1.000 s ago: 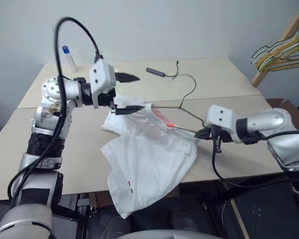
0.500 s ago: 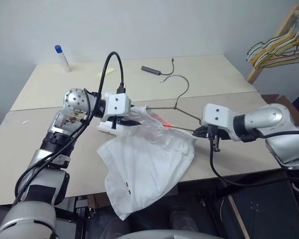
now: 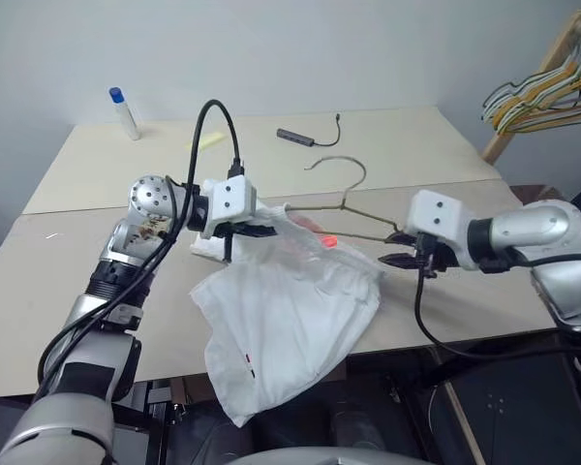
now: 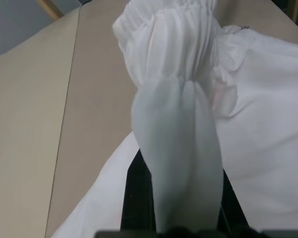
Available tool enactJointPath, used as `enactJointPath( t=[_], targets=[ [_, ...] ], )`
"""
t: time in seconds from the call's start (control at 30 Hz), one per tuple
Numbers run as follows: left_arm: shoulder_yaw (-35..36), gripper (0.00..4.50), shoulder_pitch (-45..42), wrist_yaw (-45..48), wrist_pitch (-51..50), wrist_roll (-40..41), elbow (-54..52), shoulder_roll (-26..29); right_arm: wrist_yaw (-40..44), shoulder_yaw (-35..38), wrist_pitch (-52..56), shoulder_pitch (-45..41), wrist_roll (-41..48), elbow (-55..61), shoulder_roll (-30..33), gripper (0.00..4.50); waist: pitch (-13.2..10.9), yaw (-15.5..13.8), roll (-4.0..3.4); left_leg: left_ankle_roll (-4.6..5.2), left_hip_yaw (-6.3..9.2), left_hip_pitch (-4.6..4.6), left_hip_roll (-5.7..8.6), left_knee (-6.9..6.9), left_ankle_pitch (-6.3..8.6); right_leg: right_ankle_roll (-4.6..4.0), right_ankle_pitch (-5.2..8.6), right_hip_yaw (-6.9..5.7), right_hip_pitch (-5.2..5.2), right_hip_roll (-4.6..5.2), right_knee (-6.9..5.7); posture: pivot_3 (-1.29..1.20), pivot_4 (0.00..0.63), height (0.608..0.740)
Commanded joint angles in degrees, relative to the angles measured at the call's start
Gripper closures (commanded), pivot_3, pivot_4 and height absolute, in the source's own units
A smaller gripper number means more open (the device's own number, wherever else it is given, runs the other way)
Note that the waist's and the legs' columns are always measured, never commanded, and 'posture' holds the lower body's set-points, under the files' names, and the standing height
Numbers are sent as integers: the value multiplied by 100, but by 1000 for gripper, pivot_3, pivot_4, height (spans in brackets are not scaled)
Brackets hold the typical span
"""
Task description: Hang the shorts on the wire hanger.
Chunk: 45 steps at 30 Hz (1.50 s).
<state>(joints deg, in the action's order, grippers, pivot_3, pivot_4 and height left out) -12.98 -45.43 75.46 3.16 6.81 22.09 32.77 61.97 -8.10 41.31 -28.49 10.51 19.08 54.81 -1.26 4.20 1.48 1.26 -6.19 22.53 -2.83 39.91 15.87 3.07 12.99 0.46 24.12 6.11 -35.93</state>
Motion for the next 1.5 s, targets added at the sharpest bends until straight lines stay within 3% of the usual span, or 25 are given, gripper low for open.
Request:
enactJointPath(
  t=[0.03, 0.17, 0.27, 0.43, 0.53, 0.7, 0.9, 1.23, 1.5],
  targets=[
    [345, 4500, 3, -228, -154, 187, -258, 49, -296, 719, 143, 303, 82, -371, 167, 1294, 0, -6, 0, 0, -1, -1, 0, 0, 0, 0, 0, 0, -1, 0, 0, -114, 0, 740],
    [446, 4500, 104, -365, -354, 222, -389, 55, -361, 1206, 334, 1120, 398, -424, 87, 50, 0, -20, 1, 0, 1, -2, 0, 0, 0, 0, 0, -1, -3, 0, 1, -112, 0, 740],
    [476, 4500, 152, -417, -414, 214, -457, 53, -530, 1312, 416, 1508, 732, -199, -363, 50, 1, 13, 2, 0, 1, -7, 0, -1, 0, 0, 0, 0, -7, -1, -1, -111, 0, 740],
    [477, 4500, 245, -508, -563, 250, -615, 30, -1296, 1162, 1284, 1395, 1395, 21, -1734, 50, 1, 149, 1, -1, 0, -26, 0, -3, -1, 0, -1, 11, -15, -2, -14, -110, 0, 740],
    [480, 4500, 301, -534, -624, 271, -702, 39, -1667, 862, 1632, 1176, 1399, -219, -2204, 637, 2, 160, 0, -1, 1, -24, 0, -3, 0, 0, 0, 13, -13, -2, -15, -102, 0, 740],
    [505, 4500, 386, -629, -767, 311, -875, 52, -1899, 826, 1804, 1168, 1507, -281, -2400, 2437, 2, 107, 0, 0, 3, -14, 1, -2, 0, 1, 0, 8, -11, -2, -11, -87, 0, 740],
    [532, 4500, 670, -640, -926, 411, -1201, 141, -1878, 1025, 1729, 1183, 1547, -400, -2082, 4456, 2, 127, 0, 0, 4, -17, 1, -3, 0, 1, -1, 10, -11, -1, -12, -80, 0, 740],
    [424, 4500, 1009, -12, -625, 200, -1129, 914, -1111, 922, 557, 777, 1051, -960, -440, 4484, 2, 135, 0, 1, 0, -22, 0, -7, 0, 1, 0, 12, -11, -2, -10, -86, 0, 740],
    [194, 4500, 1120, -355, -458, -289, -856, 996, -919, 816, 155, 427, 952, -1288, 7, 4484, 2, 124, 0, 1, -1, -21, 0, -6, 0, 1, 0, 12, -12, -1, -8, -87, 0, 740]
  ],
)
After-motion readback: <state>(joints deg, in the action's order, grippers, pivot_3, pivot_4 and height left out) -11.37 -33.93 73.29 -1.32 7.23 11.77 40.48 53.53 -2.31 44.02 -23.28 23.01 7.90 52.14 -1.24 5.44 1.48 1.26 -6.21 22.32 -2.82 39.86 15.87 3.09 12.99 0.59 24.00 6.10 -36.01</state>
